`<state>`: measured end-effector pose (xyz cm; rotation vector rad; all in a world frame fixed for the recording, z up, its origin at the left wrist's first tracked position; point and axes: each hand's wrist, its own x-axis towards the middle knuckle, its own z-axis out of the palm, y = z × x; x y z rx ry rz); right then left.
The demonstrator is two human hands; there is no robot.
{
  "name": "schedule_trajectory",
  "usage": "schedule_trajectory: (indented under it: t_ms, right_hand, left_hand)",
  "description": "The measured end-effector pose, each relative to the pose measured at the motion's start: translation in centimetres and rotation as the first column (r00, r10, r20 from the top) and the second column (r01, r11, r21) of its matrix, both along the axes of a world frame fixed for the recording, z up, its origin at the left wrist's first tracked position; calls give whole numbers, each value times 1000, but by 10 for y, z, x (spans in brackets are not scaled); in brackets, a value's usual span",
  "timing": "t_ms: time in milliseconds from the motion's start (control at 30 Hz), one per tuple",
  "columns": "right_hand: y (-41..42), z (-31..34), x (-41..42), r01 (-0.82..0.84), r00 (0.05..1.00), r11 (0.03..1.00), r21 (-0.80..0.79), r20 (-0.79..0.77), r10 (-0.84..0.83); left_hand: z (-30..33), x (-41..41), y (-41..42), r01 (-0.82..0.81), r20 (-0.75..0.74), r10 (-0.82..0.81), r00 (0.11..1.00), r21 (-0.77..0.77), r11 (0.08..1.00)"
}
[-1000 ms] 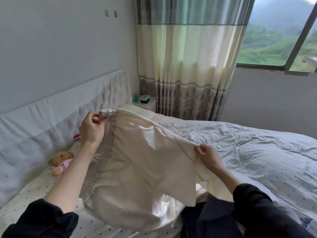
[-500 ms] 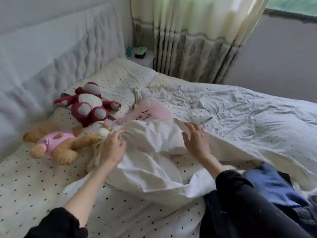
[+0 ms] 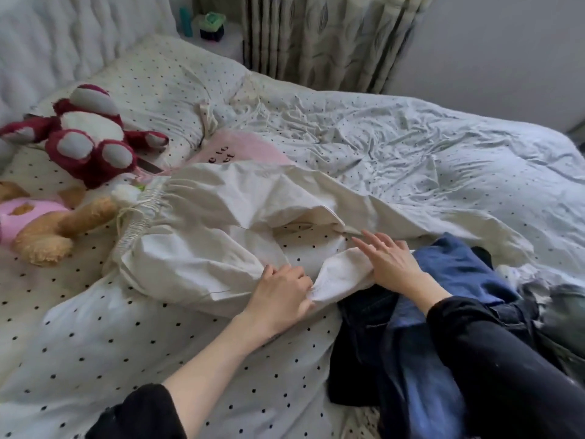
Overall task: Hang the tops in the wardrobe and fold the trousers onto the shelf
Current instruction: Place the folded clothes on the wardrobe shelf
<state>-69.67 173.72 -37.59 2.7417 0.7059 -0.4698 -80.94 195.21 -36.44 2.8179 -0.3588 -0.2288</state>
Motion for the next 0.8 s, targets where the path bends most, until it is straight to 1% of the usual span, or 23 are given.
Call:
schedule_trajectory:
  t_ms: [33,100,167,233,267,333,400,467,567,633,667,733,800]
  right_hand:
    - [-7,2,4,4,1000,1000,-27,-16,-5]
    - [-12,3,9,-4,1000,998,-68,-26,2]
    - [-20,5,7,-11,1000,998,-64,1,11]
    - [-28,11,5,16,1000,1000,-11,6,-16]
    - [-32,17,4,52,999,998,38,2,-52]
    - [-41,35,4,154,988,967,204,-2,-157]
    - [-50,59,2,236,968,894,381,-14,-250]
    - [-53,83,0,267,953,825,499,-9,-303]
    - [-51,128,-2,186,943,750,635,98,-317]
    - [-43,155,-4,72,942,706,705,185,-281]
    - [-36,164,-5,27,939,690,724,219,-266]
    - [-31,183,-9,-26,929,670,742,266,-259]
    - [-35,193,-10,-56,932,658,751,276,-236]
  left_hand:
    - [5,-1,-6,-27,36,30,999,-81,996]
    - [13,-3,3,-123,124,158,980,-252,960]
    - [28,-3,15,-225,214,298,930,-309,924]
    - [44,-3,26,-271,292,352,889,-286,919]
    - [53,-3,27,-293,308,372,876,-274,916]
    - [64,-4,25,-345,300,410,861,-248,905]
    - [71,-8,17,-398,246,444,862,-216,892]
    - [75,-9,9,-431,151,461,874,-198,881]
    - [94,-5,-19,-382,35,389,920,-132,915]
    - [107,4,-44,-354,27,360,933,-122,927]
    - [111,7,-55,-360,41,369,929,-146,922]
    - [126,11,-76,-377,162,420,893,-241,894]
    - [144,13,-86,-367,320,493,809,-380,849]
